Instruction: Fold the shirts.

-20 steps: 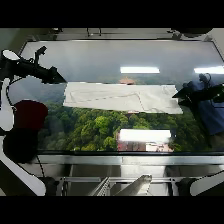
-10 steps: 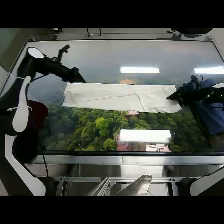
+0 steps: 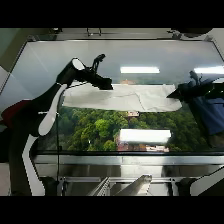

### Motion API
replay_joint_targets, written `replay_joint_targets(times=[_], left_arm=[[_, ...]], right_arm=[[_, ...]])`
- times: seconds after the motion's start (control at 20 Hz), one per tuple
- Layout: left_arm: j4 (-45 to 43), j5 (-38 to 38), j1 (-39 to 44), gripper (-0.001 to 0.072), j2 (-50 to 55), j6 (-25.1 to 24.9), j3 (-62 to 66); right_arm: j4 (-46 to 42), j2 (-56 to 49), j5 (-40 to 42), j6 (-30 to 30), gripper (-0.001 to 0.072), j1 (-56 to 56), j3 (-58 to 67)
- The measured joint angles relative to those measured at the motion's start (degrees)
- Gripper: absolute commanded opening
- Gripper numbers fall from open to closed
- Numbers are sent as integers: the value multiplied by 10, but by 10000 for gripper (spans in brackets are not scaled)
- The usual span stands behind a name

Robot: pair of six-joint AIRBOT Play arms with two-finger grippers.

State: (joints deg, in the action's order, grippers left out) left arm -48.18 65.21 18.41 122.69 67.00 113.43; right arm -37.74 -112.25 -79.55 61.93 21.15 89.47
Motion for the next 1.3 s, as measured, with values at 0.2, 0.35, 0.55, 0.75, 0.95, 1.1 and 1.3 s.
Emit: replay_joint_targets(times=[0.2, 0.35, 0.55, 0.75, 0.95, 1.1, 1.3], left_arm=[[-2, -58, 54, 7, 26, 0, 0], [-2, -103, 83, 9, 35, 1, 0], [1, -159, 116, 17, 40, 5, 0], [3, -194, 147, 16, 41, 5, 1], [2, -135, 136, 11, 34, 6, 34], [2, -28, 76, 7, -15, 7, 49], [1, 74, -53, 8, -119, 21, 12]], right_arm=[[7, 45, -47, 36, 24, -19, 58], [8, 85, -76, 60, 24, -52, 90], [9, 130, -92, 89, 24, -113, 132], [10, 144, -62, 111, 24, -172, 166], [9, 139, -24, 128, 24, -218, 175], [9, 128, 5, 141, 24, -252, 177], [11, 95, 75, 147, 25, -318, 178]])
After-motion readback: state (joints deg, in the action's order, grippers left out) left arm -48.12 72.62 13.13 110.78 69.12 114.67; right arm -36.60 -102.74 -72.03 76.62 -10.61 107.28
